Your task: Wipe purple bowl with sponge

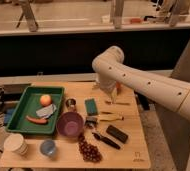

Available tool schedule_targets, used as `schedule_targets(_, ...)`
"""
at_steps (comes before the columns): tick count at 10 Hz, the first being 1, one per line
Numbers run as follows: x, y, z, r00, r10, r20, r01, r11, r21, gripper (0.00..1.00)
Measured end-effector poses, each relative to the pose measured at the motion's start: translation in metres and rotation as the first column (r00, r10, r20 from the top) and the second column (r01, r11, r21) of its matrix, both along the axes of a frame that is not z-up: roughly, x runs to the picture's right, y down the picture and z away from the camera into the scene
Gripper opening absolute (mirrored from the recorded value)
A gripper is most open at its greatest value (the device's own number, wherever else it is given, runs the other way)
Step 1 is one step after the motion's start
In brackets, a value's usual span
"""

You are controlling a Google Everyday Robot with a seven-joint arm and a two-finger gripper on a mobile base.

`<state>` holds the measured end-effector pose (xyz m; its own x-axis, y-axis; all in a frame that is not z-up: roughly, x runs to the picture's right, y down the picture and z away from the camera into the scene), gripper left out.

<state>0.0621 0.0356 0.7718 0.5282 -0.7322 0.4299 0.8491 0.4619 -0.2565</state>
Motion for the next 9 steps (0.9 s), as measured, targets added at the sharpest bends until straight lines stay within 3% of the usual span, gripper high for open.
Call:
schedule_targets(2,-0.005,0.014,0.032,0.994,-0.094,0.054,0.095,0.9953,-0.017,0.80)
schedule_targets(5,-0.019,0.039,0.076,0.954,-0.265,0.141,0.272,0.9618,-0.031,0.80)
schedule_targets(6,-0.023,0.048,0.090,0.919,-0.340,0.199,0.353,0.9351,-0.031,0.80)
schedule_targets(8,-0.031,0.055,0.101,0.859,-0.428,0.283,0.454,0.8905,-0.031,0.80)
schedule_targets(9,-0.037,0.058,0.104,0.833,-0.455,0.317,0.488,0.8721,-0.032,0.80)
